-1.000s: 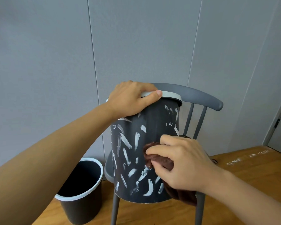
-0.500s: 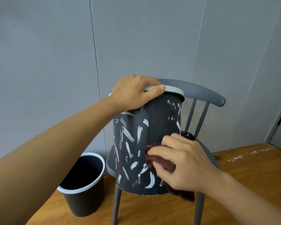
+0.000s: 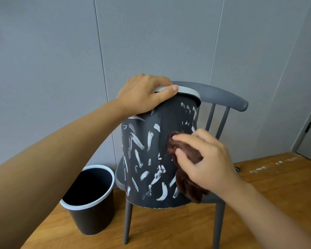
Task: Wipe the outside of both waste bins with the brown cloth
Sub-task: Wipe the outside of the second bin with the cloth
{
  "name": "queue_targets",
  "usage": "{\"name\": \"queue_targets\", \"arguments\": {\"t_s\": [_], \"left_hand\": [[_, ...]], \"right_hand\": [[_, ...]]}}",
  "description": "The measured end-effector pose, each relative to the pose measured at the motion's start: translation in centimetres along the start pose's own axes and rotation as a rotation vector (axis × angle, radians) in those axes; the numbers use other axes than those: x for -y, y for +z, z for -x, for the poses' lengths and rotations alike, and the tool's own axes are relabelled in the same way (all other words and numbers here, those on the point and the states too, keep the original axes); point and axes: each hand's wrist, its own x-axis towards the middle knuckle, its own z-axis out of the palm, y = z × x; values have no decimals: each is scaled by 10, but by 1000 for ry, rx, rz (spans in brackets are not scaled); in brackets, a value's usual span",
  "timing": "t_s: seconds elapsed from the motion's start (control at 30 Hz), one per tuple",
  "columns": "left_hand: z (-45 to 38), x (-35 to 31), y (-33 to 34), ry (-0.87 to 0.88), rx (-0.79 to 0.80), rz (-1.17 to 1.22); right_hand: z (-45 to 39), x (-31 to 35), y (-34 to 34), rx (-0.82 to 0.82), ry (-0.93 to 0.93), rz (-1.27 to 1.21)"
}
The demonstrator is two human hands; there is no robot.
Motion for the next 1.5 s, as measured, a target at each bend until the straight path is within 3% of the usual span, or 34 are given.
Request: {"name": "queue_targets", "arguments": {"t_s": [0.07,0.23,0.37,0.43,0.53,0.6,0.7,0.83,0.9,1.17,1.37,1.5], "left_hand": [[-1,2,0,-11,-5,7],[1,5,0,-17,-10,34],[0,2,0,-5,-13,30],[0,2,0,-9,-16,28],[0,2,1,-13,-20,36],[0,0,1,-13,-19,37],[0,-1,0,-4,-14,27],[0,-3,1,6,-27,28],[1,-5,2,15,-32,27],[1,3,1,-9,-31,38],[2,3,0,-22,-26,39],[3,2,0,-29,-29,40]], "right_hand": [[0,-3,0,-5,28,16],[21,0,-7,242,-187,-52],[4,-7,-2,20,25,-60],[4,-7,-1,-9,49,-55],[17,-1,-5,191,-96,-98],[17,1,-7,230,-117,-93],[1,1,-3,88,-48,-89],[-32,-5,-6,-245,151,-121],[-39,-6,0,-326,147,-62],[12,3,9,-4,-24,143],[28,-5,14,-21,-196,200],[-1,-1,6,-36,-25,102]]}}
